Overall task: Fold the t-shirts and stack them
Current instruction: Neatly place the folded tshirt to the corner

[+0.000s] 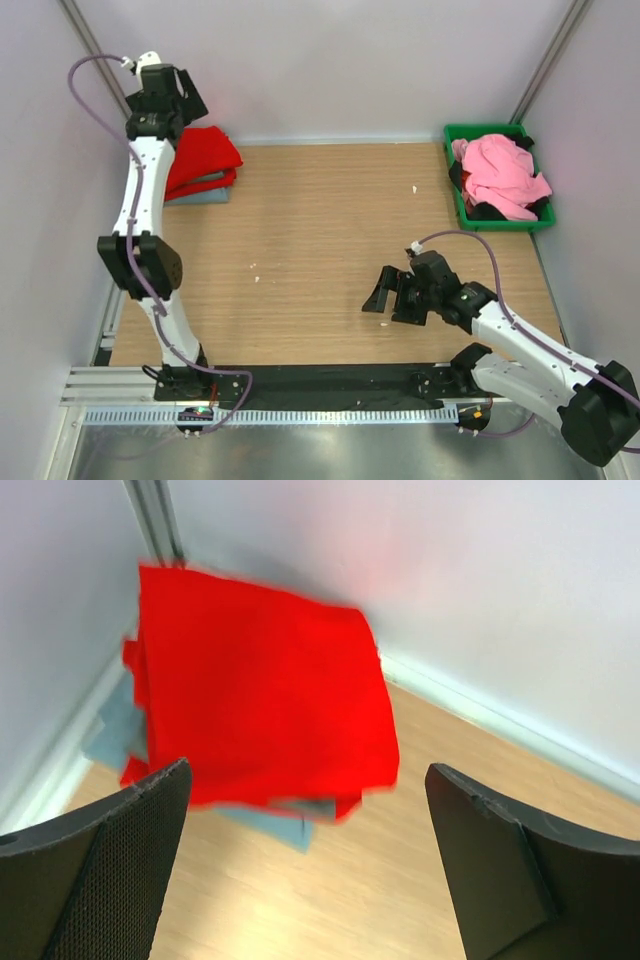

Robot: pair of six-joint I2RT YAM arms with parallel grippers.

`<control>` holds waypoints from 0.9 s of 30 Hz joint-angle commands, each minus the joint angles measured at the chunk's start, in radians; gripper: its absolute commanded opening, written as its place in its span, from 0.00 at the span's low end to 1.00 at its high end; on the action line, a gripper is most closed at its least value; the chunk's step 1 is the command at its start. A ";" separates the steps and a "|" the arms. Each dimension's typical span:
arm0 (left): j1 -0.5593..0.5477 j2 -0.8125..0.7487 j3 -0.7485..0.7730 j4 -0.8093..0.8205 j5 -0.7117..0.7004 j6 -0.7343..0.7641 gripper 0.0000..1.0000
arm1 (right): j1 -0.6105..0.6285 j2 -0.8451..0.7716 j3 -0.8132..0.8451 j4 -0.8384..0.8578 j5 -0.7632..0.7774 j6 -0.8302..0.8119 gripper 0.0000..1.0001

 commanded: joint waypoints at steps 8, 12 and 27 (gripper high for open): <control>0.240 -0.286 -0.849 0.563 0.550 -0.518 0.84 | 0.003 -0.087 0.030 -0.082 -0.020 -0.022 1.00; 0.265 -0.265 -0.847 0.564 0.559 -0.502 0.86 | 0.003 -0.159 0.019 -0.117 0.018 0.018 1.00; 0.319 -0.164 -0.802 0.562 0.521 -0.532 0.82 | 0.001 -0.231 -0.059 -0.178 0.030 0.005 1.00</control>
